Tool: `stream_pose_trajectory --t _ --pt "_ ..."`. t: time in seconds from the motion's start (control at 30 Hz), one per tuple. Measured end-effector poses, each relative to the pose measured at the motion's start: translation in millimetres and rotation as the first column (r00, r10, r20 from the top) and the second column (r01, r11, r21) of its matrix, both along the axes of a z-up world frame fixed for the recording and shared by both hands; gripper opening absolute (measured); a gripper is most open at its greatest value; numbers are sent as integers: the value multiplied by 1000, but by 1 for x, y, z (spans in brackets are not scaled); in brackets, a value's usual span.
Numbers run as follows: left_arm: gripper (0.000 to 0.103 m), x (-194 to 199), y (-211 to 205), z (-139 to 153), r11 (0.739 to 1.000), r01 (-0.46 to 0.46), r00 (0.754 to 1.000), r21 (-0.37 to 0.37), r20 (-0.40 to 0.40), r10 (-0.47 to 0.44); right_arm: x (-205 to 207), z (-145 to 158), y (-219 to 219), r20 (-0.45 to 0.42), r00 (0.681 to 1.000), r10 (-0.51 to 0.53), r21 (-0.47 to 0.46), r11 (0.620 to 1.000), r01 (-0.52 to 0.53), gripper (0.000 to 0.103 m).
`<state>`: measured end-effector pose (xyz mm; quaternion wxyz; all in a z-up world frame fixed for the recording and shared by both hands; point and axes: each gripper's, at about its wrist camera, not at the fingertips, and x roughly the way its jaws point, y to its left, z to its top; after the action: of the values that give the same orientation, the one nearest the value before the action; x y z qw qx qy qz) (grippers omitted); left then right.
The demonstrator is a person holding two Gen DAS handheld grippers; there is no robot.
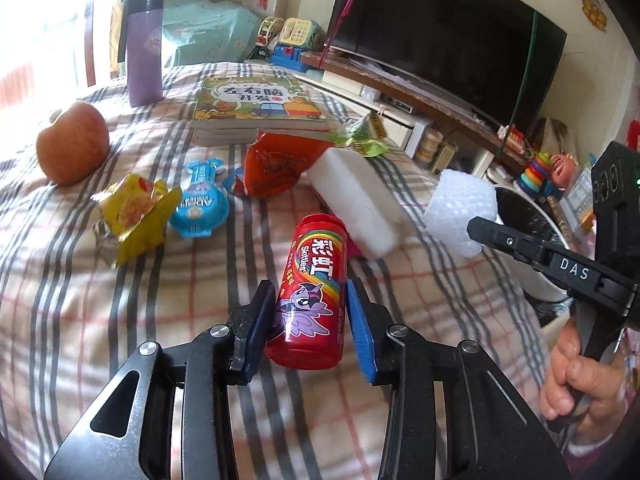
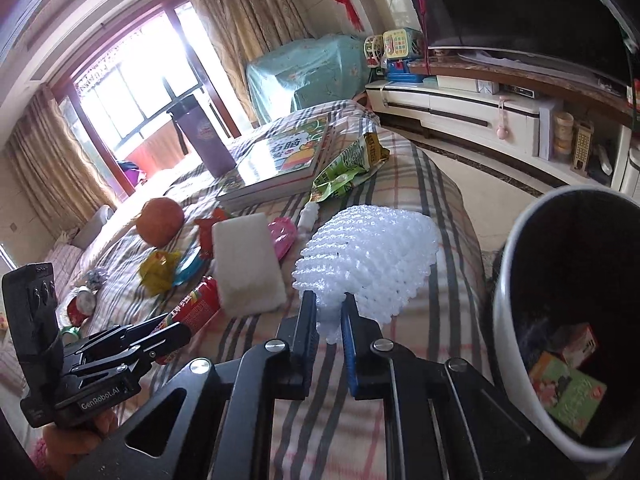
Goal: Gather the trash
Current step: 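Grasp the red candy tube with the left gripper while the right gripper grasps the white mesh net, then carry the candy tube and mesh net over the black bin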
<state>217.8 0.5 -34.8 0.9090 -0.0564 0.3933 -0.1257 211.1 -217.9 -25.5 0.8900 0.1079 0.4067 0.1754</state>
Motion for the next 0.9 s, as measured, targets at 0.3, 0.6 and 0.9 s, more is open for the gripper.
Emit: stream_pose_trajectory --t 0.3,0.6,0.9 --pt "35 -36 -24 10 998 56 998 -39 20 -55 -39 12 -12 16 1000 -6 -5 1000 6 12" --pt "35 -50 -55 12 992 121 992 -47 26 -120 -69 20 -34 33 999 -38 2 999 38 12" --pt "35 -55 -86 18 983 178 984 -39 35 -177 -84 16 -65 23 994 -107 15 994 107 12"
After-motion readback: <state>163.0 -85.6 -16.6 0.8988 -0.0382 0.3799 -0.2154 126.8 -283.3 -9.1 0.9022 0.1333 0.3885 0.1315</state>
